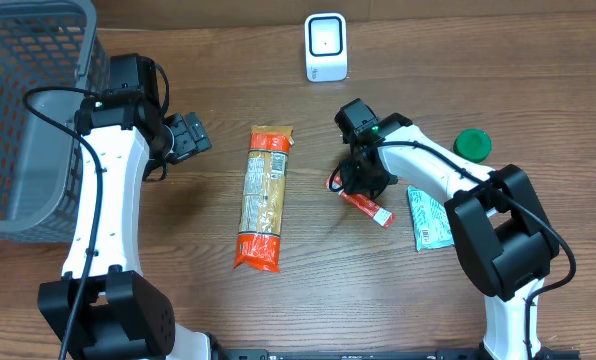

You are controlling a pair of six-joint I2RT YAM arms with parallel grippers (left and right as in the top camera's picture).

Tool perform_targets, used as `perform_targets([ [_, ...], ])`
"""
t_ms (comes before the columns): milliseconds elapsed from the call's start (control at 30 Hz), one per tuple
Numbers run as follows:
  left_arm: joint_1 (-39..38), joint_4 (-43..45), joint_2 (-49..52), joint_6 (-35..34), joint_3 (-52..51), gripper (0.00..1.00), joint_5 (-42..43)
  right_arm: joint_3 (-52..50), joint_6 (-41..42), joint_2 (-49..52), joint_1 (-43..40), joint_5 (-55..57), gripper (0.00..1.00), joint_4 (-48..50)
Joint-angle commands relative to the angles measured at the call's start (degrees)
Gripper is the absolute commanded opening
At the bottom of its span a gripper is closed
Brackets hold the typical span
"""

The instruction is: Scan the item barcode

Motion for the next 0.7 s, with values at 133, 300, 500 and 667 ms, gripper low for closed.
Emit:
perform_targets([
  [133,-0.13,0.07,-0.81,0.63,0.92,1.0,-0.52,0.87,-0.87,0.07,0.74,-5.46,0.04,0.57],
  [300,-0.13,0.07,-0.81,0.63,0.92,1.0,-0.52,2.12,-1.4,-3.74,0.5,-6.05,0.09,-1.53],
  [500,-0.13,0.07,-0.81,0.63,0.92,1.0,-0.52,2.62,-2.01,-13.55,-2.01,-5.44,0.22,-6.62],
  [667,-0.13,0.09,-0.81,0.63,0.92,1.0,-0.5,2.32,-2.08,-15.15,-4.7,-4.94,0.4,-13.07],
])
